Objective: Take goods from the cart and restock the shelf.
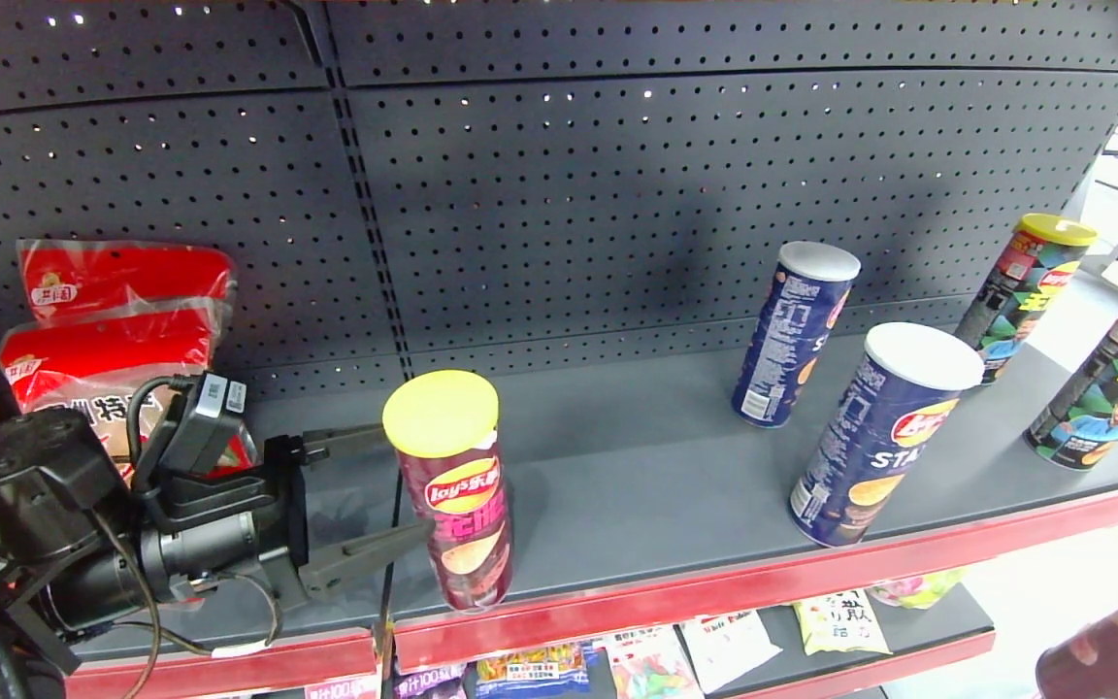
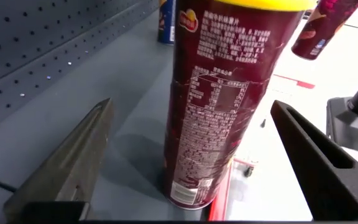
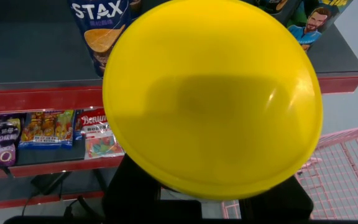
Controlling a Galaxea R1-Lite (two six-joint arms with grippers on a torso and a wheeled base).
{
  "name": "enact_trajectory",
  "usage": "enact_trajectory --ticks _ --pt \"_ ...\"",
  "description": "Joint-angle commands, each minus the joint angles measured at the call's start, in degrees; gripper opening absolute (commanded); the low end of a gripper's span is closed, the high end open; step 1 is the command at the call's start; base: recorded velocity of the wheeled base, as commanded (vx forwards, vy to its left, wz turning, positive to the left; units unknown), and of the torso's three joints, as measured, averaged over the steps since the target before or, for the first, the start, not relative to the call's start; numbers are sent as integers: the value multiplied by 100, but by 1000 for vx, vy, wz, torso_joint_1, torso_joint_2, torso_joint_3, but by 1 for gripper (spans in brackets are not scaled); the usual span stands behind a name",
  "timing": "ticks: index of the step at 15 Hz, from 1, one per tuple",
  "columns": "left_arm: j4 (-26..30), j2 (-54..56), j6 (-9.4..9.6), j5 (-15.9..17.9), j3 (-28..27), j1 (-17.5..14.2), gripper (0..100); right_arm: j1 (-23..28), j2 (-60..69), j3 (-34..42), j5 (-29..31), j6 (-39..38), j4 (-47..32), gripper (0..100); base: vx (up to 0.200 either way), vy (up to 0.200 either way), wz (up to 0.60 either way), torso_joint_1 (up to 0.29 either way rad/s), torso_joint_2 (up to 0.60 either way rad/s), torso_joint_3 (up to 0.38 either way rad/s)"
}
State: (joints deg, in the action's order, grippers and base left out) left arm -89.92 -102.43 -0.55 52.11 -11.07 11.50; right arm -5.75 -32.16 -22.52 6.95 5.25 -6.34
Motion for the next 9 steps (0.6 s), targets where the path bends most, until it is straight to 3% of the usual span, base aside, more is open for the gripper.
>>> enact_trajectory --ticks 1,9 --pt "-8 -129 -7 -8 -27 28 100 -5 -10 -7 -1 2 1 0 0 0 0 0 0 0" --pt "-8 -313 -7 -167 -150 -7 100 -5 -10 -16 -1 2 1 0 0 0 0 0 0 0"
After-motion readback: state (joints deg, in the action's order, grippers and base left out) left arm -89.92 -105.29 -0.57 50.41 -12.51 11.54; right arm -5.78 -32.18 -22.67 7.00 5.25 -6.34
